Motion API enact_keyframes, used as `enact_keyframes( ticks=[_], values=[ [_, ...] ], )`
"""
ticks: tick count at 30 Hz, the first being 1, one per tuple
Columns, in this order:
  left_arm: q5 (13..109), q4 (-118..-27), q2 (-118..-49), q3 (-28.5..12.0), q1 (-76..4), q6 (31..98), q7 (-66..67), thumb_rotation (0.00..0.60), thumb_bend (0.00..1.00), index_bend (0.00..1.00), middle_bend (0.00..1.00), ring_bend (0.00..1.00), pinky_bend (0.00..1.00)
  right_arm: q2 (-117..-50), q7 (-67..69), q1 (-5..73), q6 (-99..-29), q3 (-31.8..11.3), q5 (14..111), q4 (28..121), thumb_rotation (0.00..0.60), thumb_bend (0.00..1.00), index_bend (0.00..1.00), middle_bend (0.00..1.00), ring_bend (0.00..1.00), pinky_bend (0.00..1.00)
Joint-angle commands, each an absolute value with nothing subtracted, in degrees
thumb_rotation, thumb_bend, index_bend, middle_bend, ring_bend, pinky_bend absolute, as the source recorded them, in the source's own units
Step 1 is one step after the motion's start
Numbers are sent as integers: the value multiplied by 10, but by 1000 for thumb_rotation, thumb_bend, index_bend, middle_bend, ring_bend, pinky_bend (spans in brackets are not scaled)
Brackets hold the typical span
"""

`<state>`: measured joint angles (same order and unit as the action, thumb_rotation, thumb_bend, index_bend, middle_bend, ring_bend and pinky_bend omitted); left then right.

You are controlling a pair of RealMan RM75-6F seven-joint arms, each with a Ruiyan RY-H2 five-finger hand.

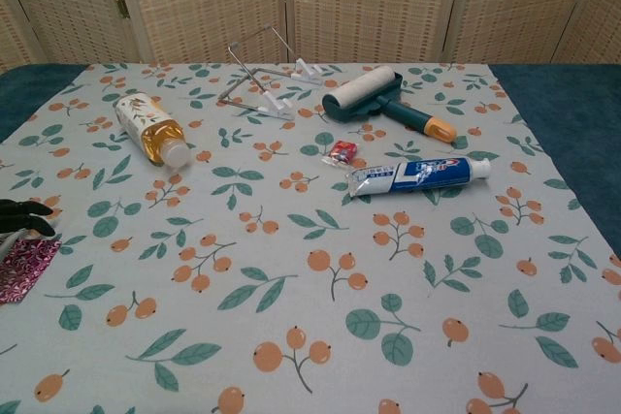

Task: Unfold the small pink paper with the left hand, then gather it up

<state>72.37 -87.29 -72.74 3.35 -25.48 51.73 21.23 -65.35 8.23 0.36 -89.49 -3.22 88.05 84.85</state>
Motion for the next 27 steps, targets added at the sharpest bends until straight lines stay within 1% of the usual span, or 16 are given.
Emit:
enact_keyframes(
  ticks=[1, 7, 13, 23, 27],
  values=[
    [712, -875, -732, 31, -257, 515, 219, 561, 300, 140, 0, 0, 0, -653, 83, 4, -894, -32, 880, 848, 600, 457, 0, 1, 0, 0],
    [695, -872, -738, 29, -259, 515, 227, 565, 305, 145, 0, 0, 0, -655, 85, 5, -890, -33, 878, 844, 600, 457, 0, 0, 0, 0],
    [686, -870, -740, 28, -261, 514, 229, 565, 306, 171, 0, 0, 0, -655, 88, 4, -890, -33, 875, 842, 600, 457, 0, 0, 0, 0],
    [684, -867, -746, 30, -261, 523, 231, 564, 317, 254, 0, 0, 0, -656, 90, 3, -892, -33, 876, 840, 600, 457, 0, 1, 0, 0],
    [698, -874, -743, 33, -256, 538, 226, 563, 318, 267, 0, 0, 0, -655, 88, 3, -894, -33, 877, 842, 600, 458, 0, 1, 0, 0]
  ],
)
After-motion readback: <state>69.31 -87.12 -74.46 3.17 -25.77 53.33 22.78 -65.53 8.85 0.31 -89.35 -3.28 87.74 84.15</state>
